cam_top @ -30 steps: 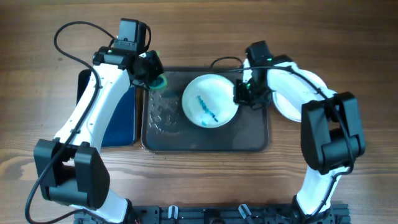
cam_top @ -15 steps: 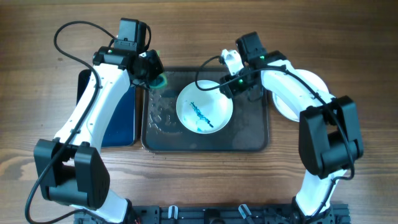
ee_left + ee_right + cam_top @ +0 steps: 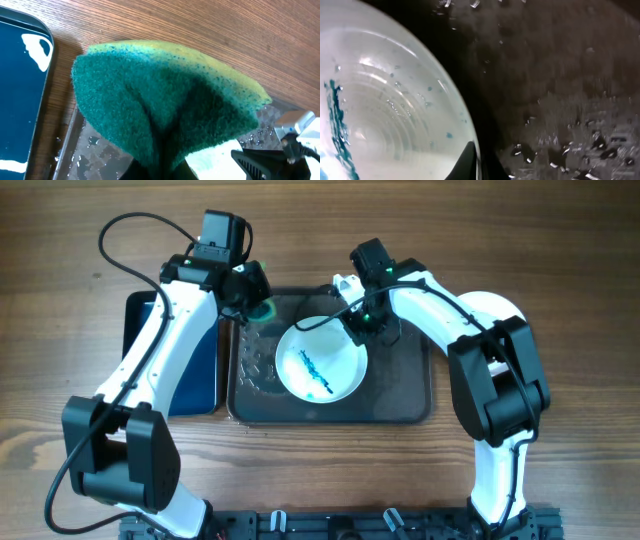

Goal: Clean dirty plates on tray and stack at the side
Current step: 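Lower the sponge with the left gripper onto the third plate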

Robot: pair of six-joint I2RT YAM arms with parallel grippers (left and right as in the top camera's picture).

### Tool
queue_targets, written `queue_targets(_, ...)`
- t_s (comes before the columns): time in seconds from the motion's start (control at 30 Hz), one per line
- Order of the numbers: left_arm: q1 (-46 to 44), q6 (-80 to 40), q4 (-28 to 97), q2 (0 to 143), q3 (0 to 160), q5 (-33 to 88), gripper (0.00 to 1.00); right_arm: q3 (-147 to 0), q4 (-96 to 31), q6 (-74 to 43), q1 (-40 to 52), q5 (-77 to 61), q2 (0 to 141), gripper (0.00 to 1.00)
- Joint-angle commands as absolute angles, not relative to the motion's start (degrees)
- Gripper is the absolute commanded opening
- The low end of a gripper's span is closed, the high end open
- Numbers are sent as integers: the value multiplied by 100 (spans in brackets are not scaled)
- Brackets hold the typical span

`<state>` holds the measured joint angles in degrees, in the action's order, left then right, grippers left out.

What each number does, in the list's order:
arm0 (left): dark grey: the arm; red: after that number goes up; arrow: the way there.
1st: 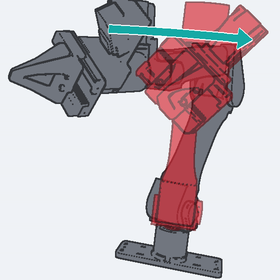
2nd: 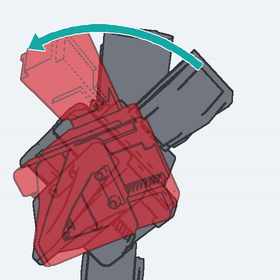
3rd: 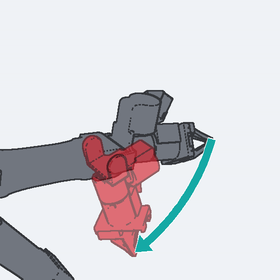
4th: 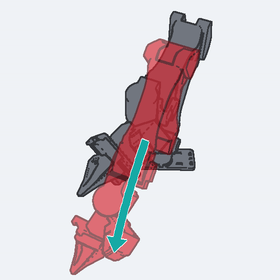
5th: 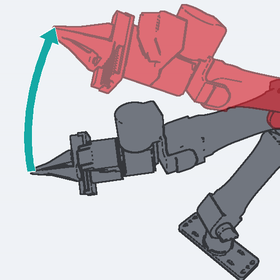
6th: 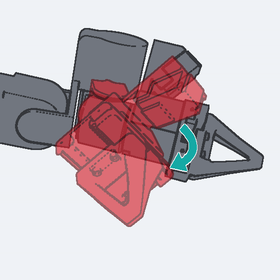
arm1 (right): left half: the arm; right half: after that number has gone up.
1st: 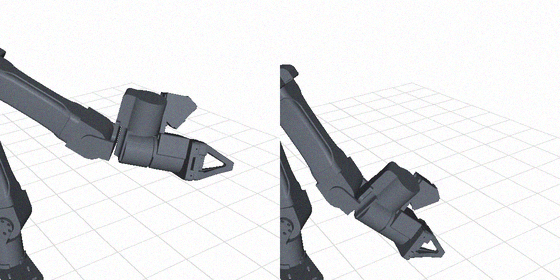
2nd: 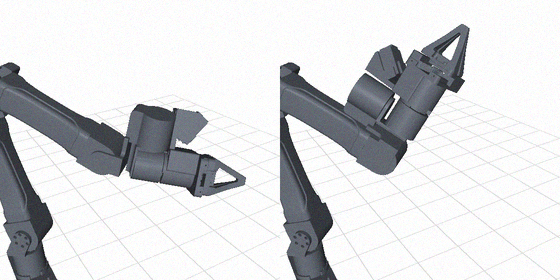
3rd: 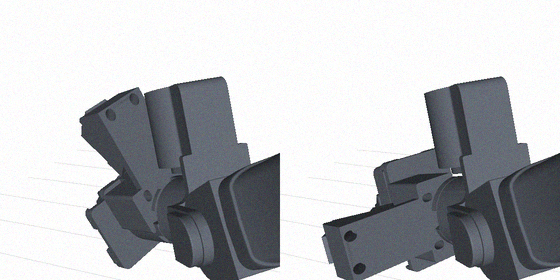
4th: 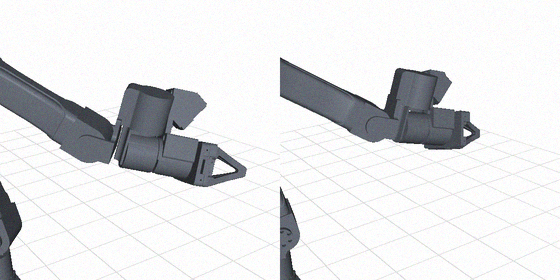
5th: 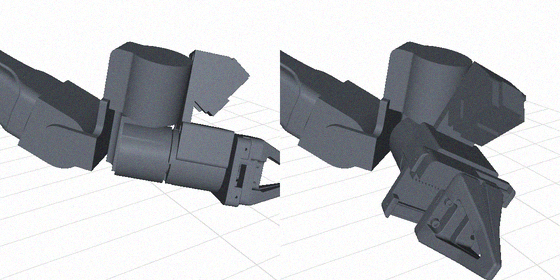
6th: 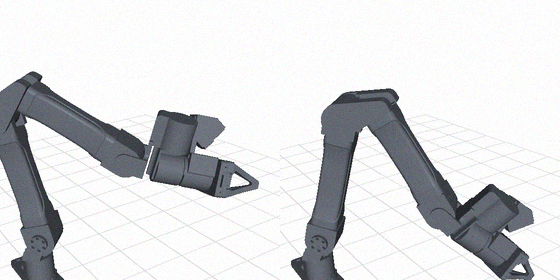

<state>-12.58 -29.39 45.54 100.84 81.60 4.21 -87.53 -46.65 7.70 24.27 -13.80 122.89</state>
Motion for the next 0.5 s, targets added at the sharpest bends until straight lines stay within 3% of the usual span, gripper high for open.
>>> queue_targets(0.0,-1293,-2895,4517,10127,8208,447,4,-8809,-5234,-1192,2438,-1291,12466,4)
queue_targets(0.13,-1393,-2895,4475,10130,8206,449,4,-8718,-5387,-3004,2443,-2110,12466,4)
queue_targets(0.27,-1570,-2893,4416,10226,8197,447,4,-8458,-4587,-3352,2512,-2550,12473,4)
queue_targets(0.47,-1815,-2891,4517,10807,8154,449,4,-8429,-4519,-3269,2510,-2528,12484,4)
